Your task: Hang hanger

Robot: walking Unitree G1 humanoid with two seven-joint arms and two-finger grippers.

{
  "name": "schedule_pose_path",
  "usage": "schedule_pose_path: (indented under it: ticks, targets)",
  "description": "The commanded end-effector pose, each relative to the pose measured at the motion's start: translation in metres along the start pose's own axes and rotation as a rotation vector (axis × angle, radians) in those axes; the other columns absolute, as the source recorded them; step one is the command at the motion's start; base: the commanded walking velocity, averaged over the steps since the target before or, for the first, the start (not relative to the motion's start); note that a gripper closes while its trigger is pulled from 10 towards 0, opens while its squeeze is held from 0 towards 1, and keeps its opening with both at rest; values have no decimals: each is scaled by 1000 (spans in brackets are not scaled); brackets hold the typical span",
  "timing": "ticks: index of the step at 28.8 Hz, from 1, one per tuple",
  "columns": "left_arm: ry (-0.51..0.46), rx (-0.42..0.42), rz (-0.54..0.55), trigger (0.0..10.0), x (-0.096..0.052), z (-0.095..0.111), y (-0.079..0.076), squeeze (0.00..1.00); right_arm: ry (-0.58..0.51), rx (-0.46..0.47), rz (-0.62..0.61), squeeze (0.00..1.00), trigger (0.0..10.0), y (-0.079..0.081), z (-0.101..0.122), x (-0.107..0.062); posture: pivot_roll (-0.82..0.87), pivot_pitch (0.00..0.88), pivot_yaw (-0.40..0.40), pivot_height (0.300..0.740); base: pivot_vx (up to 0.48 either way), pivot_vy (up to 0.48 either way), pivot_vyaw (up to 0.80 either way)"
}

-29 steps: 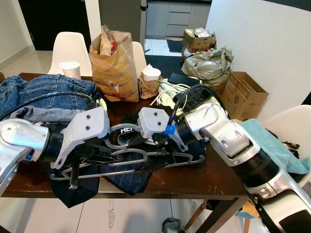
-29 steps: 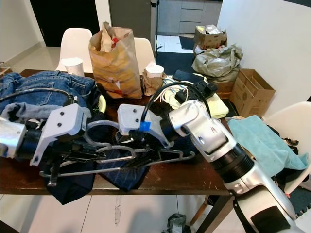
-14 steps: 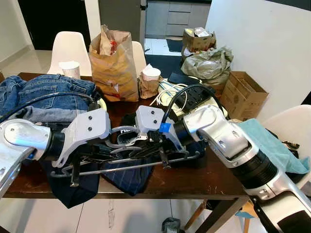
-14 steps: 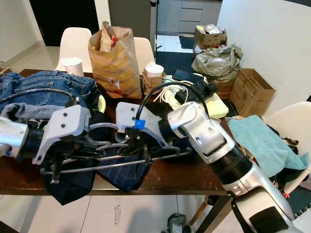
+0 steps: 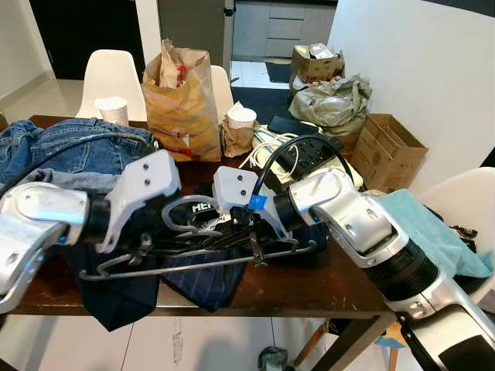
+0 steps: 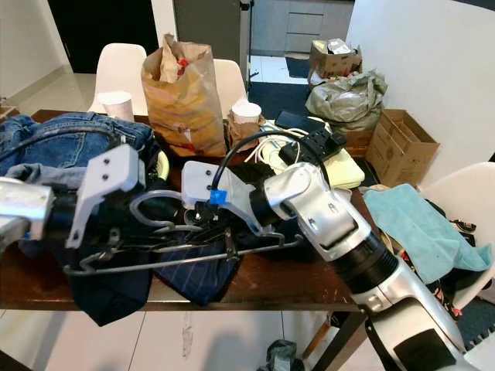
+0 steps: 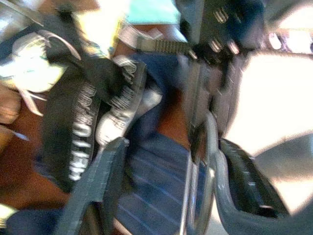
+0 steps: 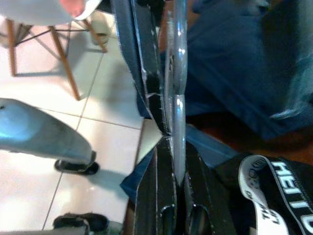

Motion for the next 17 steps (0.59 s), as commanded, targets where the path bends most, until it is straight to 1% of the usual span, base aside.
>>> schedule_pose_path:
  ticks: [1,2,4,5,6,8,9,10,11,12,13,14,15,16,17]
  targets:
    - [-48,21,16,10000,1,9,2,1000,-3,4,-18,0,0,-3,1,-2,-29,0,-42,740,0,0,0]
    - [-78,31,62,10000,-1,15,6,1000,-6,7,-28,0,0,-5,1,-3,-28,0,-42,740,0,0,0]
    - [-78,31,62,10000,-1,15,6,1000,-6,7,-28,0,0,-5,1,-3,-28,0,-42,740,0,0,0]
    - [-119,59,148,10000,-5,23,17,1000,-7,10,-36,0,0,-6,0,-5,-27,0,-43,740,0,0,0]
    - [-119,59,148,10000,-5,23,17,1000,-7,10,-36,0,0,-6,0,-5,-27,0,-43,740,0,0,0]
    - [-212,116,328,10000,-23,45,36,1000,6,29,-69,0,0,-11,-7,-9,-22,0,-45,740,0,0,0]
    - [-212,116,328,10000,-23,45,36,1000,6,29,-69,0,0,-11,-7,-9,-22,0,-45,740,0,0,0]
    - [-244,129,387,10000,-30,53,42,1000,13,38,-85,0,0,-13,-10,-11,-22,0,-45,740,0,0,0]
    - [-244,129,387,10000,-30,53,42,1000,13,38,-85,0,0,-13,-10,-11,-22,0,-45,740,0,0,0]
    - [-289,150,487,10000,-42,64,50,1000,19,71,-140,0,0,-21,-15,-14,-18,0,-47,740,0,0,0]
    - [-289,150,487,10000,-42,64,50,1000,19,71,-140,0,0,-21,-15,-14,-18,0,-47,740,0,0,0]
    - [-333,179,606,10000,-57,74,58,1000,25,111,-206,0,0,-31,-21,-18,-13,0,-50,740,0,0,0]
    - [-333,179,606,10000,-57,74,58,1000,25,111,-206,0,0,-31,-21,-18,-13,0,-50,740,0,0,0]
    - [-367,211,782,10000,-79,82,68,1000,24,186,-321,0,0,-45,-30,-24,-4,0,-54,740,0,0,0]
    - [-367,211,782,10000,-79,82,68,1000,24,186,-321,0,0,-45,-30,-24,-4,0,-54,740,0,0,0]
Point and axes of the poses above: a point about 5 cm out from each wrist's last joint towards the gripper, its own x axis pointing out of the wrist towards the gripper, its own z axis along the axis of the wrist's last joint, y = z × x, the point moved 4 cm from there along x, pointing out of the wrist towards the gripper, and after that the axes turned 10 degrees about -x, right-handed, at the moved point
